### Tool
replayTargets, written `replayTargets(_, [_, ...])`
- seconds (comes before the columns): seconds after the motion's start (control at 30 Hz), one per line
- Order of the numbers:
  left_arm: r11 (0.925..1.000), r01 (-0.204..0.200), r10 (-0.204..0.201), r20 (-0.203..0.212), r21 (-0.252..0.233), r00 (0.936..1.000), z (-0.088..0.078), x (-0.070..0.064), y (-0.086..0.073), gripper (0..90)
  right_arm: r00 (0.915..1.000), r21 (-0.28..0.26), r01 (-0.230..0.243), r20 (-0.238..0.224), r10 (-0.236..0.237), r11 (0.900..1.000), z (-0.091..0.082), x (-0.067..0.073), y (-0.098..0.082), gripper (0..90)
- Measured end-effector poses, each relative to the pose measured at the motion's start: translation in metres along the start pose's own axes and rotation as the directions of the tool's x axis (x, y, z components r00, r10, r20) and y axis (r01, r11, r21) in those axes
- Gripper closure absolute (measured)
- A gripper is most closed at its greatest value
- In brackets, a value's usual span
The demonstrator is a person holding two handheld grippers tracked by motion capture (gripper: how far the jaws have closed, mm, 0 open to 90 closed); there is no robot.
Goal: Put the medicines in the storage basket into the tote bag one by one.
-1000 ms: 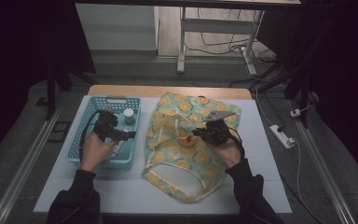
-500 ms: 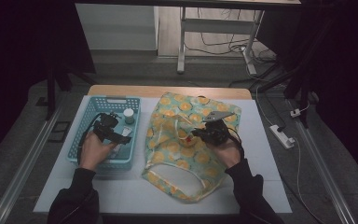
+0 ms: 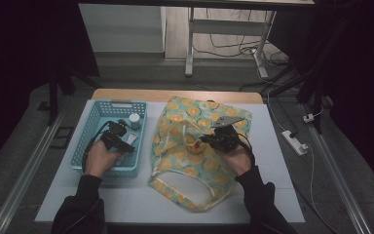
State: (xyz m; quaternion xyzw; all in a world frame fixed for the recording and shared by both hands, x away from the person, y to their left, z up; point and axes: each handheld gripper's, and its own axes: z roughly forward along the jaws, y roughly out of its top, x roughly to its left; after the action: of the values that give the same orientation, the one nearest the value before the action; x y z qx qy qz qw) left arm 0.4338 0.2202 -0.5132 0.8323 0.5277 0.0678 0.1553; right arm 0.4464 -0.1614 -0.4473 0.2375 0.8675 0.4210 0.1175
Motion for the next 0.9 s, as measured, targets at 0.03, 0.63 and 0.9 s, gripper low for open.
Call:
replayTargets(0.03, [1.0000,0.000,0.000,0.004,0.002,1.0000,0.0001,-0.0002,0.0000,40.7,1.0000,0.000,0.000,0.000,0.000,1.000,0.0000,0.0000,0.0000,90.0])
replayTargets(0.63, [0.9993,0.037,-0.036,0.046,-0.002,0.9983,-0.0024,0.0018,0.0005,71.3,1.0000,0.000,0.000,0.002,0.000,1.000,-0.0001,0.0005,0.0002,90.0])
replayTargets(0.9, [0.9975,0.054,-0.052,0.036,-0.046,0.9980,-0.0092,0.0011,0.0007,71.7,1.0000,-0.002,0.001,0.003,-0.001,1.000,-0.0003,0.0001,0.0002,90.0])
